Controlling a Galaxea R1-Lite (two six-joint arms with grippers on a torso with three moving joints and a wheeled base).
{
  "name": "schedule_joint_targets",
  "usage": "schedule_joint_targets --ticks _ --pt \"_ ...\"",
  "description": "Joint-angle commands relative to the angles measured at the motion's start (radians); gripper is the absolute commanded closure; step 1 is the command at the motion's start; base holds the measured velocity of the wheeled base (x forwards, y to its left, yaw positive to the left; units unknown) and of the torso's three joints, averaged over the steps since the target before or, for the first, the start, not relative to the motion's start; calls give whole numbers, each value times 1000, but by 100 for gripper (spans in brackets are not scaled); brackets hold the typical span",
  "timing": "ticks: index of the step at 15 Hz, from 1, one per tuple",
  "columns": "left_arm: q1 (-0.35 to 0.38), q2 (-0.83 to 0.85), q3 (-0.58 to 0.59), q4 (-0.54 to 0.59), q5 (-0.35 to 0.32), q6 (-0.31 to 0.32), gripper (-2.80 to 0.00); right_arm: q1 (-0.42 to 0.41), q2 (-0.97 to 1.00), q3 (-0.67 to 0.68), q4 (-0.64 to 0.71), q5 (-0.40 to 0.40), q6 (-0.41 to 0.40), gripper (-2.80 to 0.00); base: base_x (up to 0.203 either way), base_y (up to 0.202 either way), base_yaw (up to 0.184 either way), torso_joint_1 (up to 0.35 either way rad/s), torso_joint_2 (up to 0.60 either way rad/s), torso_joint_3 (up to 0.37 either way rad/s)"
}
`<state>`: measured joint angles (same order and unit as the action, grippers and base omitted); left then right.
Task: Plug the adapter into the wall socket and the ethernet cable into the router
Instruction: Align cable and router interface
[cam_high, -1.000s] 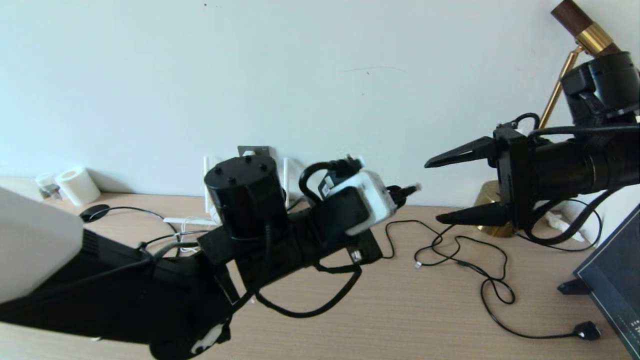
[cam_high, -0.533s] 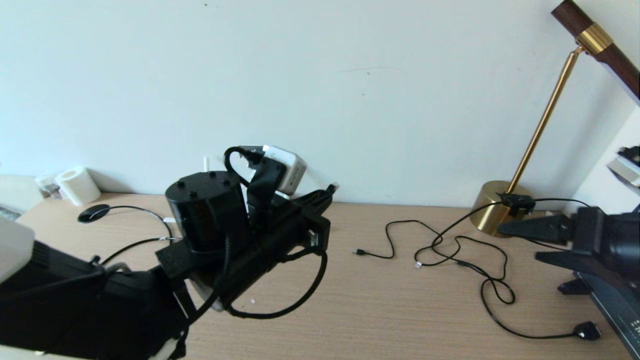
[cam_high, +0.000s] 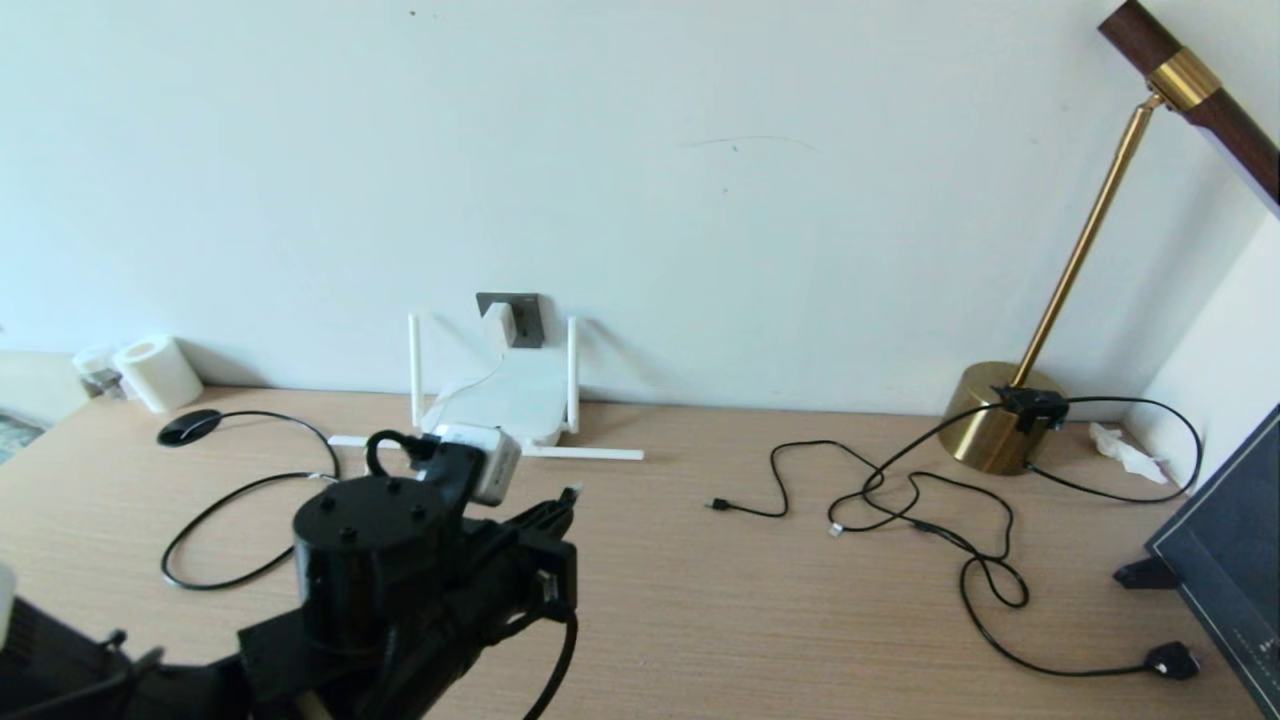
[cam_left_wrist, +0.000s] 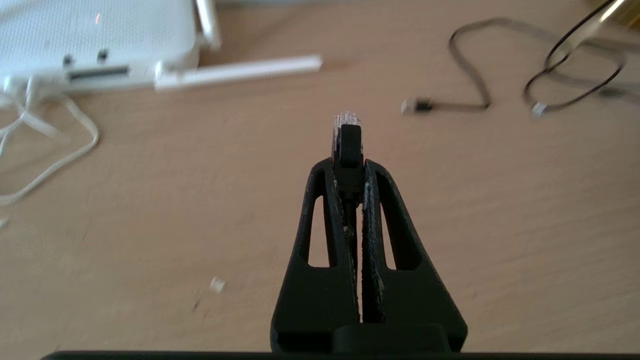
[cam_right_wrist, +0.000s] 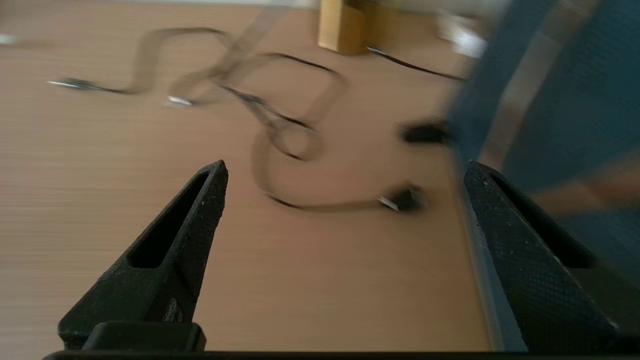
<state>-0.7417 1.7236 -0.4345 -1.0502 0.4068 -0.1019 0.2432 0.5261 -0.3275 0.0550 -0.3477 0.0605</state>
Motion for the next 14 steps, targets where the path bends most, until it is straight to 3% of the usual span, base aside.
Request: schedule_joint_targets --ticks 1,3,6,7,8,10,11,12,14 --pt "-4 -47 63 -10 8 -3 0 -16 -166 71 18 -36 -12 -280 0 0 0 0 0 0" --pt "-4 -89 108 -11 6 -5 0 -20 -249 164 67 27 -32 -280 0 0 0 0 0 0" --pt "-4 -101 175 -13 1 -12 0 -24 -252 243 101 277 -21 -280 0 0 0 0 0 0" --pt "-4 -102 198 -10 1 -27 0 -28 -251 248 120 317 -39 -280 0 0 0 0 0 0" --pt "-1 -99 230 -7 9 -36 0 -60 -251 249 130 311 -65 -280 0 0 0 0 0 0" --pt "18 -58 256 6 62 -64 0 -202 -251 249 135 313 -108 -280 0 0 0 0 0 0" --pt "39 -19 257 14 91 -108 0 -260 -257 249 136 315 -119 -280 0 0 0 0 0 0" --pt "62 20 256 18 110 -157 0 -281 -270 251 134 320 -121 -280 0 0 0 0 0 0" --pt "110 91 277 23 133 -198 0 -266 -356 250 135 327 -107 -280 0 0 0 0 0 0"
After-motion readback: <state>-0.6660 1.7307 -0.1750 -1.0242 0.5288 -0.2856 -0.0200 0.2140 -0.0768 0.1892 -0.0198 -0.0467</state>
